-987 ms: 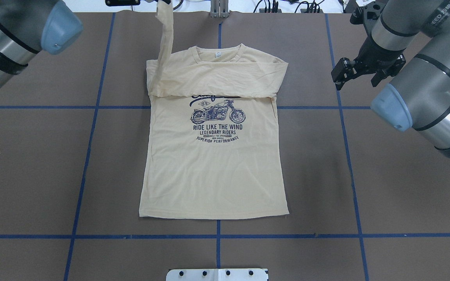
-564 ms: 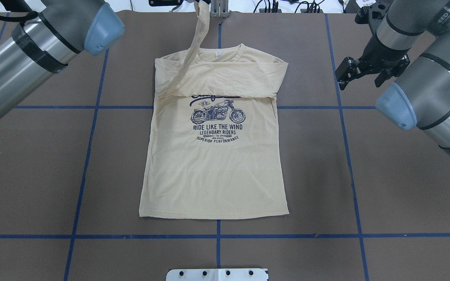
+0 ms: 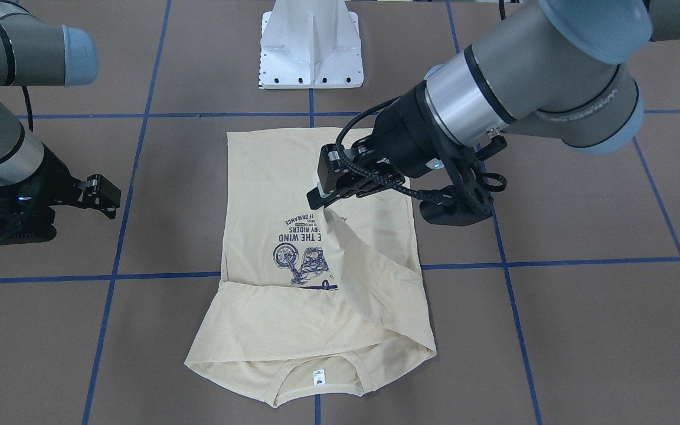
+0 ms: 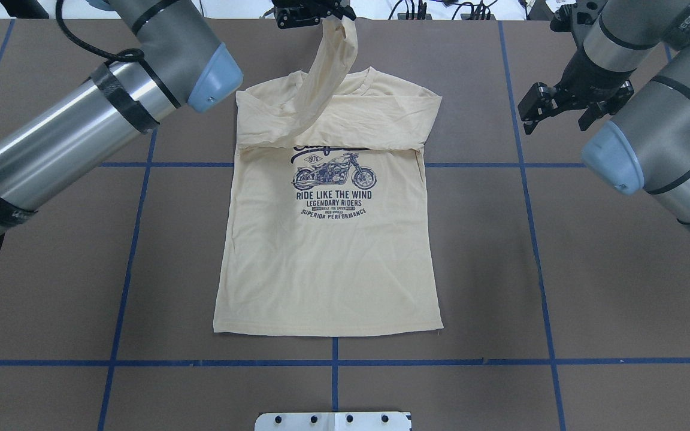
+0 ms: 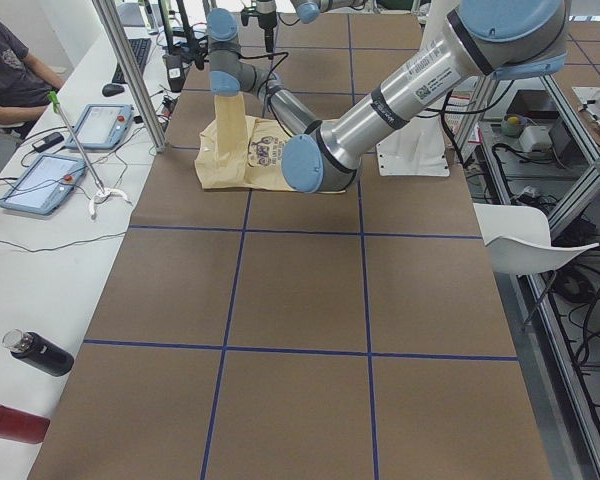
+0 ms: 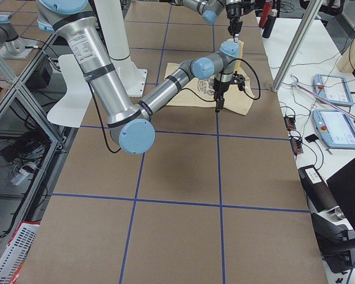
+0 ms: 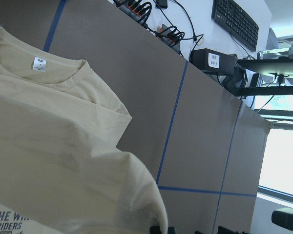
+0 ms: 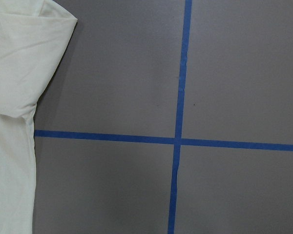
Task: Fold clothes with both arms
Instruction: 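Carry the sleeve across the shirt with the left gripper toward the collar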
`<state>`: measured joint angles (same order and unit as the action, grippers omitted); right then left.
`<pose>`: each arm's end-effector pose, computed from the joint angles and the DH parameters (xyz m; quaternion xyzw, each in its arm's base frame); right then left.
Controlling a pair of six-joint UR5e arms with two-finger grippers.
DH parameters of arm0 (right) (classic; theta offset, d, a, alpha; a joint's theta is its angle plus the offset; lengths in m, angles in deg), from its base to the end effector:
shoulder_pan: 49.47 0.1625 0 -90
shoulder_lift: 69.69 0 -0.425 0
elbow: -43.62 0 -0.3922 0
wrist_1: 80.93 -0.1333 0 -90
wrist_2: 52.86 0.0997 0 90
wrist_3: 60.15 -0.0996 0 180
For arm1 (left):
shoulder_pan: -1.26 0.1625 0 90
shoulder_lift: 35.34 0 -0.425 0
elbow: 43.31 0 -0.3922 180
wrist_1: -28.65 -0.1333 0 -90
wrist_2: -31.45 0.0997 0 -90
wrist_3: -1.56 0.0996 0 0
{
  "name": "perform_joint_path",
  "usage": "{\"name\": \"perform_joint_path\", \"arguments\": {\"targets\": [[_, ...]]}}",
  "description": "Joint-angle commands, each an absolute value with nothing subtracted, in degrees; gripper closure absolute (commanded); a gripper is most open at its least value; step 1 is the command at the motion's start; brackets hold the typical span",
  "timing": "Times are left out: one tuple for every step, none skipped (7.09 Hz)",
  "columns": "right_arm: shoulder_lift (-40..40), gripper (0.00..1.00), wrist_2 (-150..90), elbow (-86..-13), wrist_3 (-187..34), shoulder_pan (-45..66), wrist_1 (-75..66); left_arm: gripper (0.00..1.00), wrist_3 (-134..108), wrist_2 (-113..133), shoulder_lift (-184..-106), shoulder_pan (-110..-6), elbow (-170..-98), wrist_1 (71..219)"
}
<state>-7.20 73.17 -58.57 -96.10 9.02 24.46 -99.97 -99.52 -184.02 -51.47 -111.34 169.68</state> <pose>-0.2614 -0.5694 0.3213 -0.0014 -0.3626 -0.0291 0.9315 0.4040 -0.6432 0.0523 -0.0077 0.6965 -0.1538 0.7009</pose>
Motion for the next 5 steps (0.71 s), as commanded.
{"name": "perform_joint_path", "arguments": {"targets": [[-7.1,0.00,73.1,-58.2,-96.1,9.1,24.5,1.00,-100.0,-93.8,-184.8,-47.5,-107.0,173.2],[-7.1,0.00,73.1,-58.2,-96.1,9.0,24.5,1.00,-100.0,-91.1,-184.8,-45.3,-106.9,173.2],[-7.1,0.00,73.1,-58.1,-96.1,9.1,24.5,1.00,-99.9,-89.7,-184.8,-44.0,-106.5,173.3],[-7.1,0.00,73.2,-58.2,-96.2,9.0,24.5,1.00,-99.9,-87.3,-184.8,-42.3,-105.8,173.5],[-7.1,0.00,73.1,-58.2,-96.2,9.0,24.5,1.00,-99.9,-84.5,-184.8,-40.1,-102.8,177.9]]}}
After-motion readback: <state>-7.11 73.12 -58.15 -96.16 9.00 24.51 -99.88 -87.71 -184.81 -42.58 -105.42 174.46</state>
